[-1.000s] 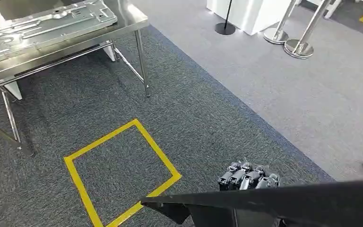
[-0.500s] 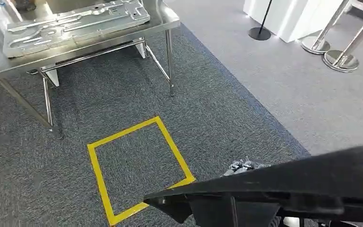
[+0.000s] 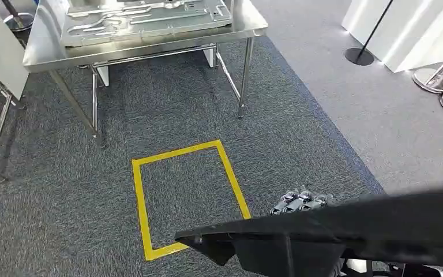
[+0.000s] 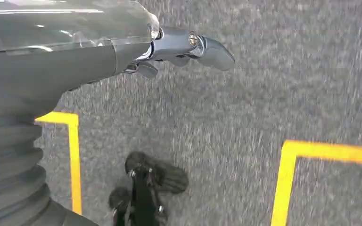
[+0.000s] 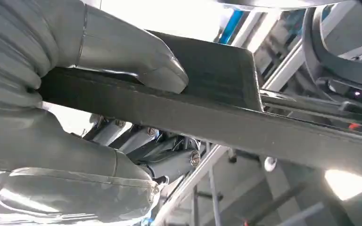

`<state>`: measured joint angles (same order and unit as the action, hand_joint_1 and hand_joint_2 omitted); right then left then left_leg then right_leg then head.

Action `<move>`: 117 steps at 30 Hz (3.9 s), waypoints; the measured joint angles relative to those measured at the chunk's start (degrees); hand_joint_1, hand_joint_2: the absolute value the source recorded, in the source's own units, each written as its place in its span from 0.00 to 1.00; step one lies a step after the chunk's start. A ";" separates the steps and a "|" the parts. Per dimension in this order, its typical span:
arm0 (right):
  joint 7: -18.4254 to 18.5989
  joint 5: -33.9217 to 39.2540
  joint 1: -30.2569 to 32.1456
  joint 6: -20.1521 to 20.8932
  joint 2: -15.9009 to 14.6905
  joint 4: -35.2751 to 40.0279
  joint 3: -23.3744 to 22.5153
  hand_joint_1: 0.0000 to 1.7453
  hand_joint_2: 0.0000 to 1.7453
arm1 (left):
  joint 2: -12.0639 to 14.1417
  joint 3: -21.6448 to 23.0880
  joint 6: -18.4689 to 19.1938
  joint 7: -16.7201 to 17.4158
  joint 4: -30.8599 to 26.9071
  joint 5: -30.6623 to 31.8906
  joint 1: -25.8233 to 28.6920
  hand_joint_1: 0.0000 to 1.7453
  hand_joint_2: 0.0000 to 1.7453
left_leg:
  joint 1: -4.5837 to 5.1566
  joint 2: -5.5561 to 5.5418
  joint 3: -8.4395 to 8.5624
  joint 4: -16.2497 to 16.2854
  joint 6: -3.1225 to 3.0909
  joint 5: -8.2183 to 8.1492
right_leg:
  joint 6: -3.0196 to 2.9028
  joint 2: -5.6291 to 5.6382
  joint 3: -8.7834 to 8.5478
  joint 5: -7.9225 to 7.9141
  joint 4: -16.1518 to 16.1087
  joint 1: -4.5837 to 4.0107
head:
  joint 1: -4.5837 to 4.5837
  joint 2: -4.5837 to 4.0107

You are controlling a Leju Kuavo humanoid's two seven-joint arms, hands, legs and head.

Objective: Take the parts from the cabinet and place them on the table.

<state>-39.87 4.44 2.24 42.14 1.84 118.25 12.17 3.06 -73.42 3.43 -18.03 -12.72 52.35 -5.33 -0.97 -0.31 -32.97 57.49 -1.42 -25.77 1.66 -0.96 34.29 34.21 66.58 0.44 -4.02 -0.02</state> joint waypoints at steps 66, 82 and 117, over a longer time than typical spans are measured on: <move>0.02 5.75 -5.20 5.01 2.60 -6.27 -2.34 1.00 1.00 | -0.20 -0.87 1.97 -4.28 -0.04 -1.14 1.08 0.00 1.00 | 0.55 -0.24 3.73 0.12 -0.42 -3.66 | -0.15 0.84 6.97 -3.97 5.47 -0.11 | 0.04 0.00; 0.02 5.55 -5.20 4.42 2.78 -6.36 -1.22 1.00 1.00 | -0.13 -1.29 1.97 -4.48 -0.11 -1.05 1.09 0.00 1.00 | -0.16 0.00 -4.20 9.69 3.47 -7.60 | -2.83 1.07 -5.23 -5.16 -9.40 -0.12 | 0.13 0.00; 0.00 10.42 -6.50 5.40 2.93 -6.62 -1.55 1.00 1.00 | 0.24 -1.49 1.68 -4.59 -0.22 -0.55 1.35 0.00 1.00 | 1.12 -0.93 -1.97 1.43 1.66 1.08 | -2.19 3.22 -7.29 -2.70 -9.47 -0.51 | 0.20 0.00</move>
<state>-39.87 14.86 -4.26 47.54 4.76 111.62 10.62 3.30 -74.90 5.11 -22.62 -12.94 51.80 -3.98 0.16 -1.23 -34.95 58.92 0.25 -24.69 -0.54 2.25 27.00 31.51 57.10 -0.07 -3.82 -0.02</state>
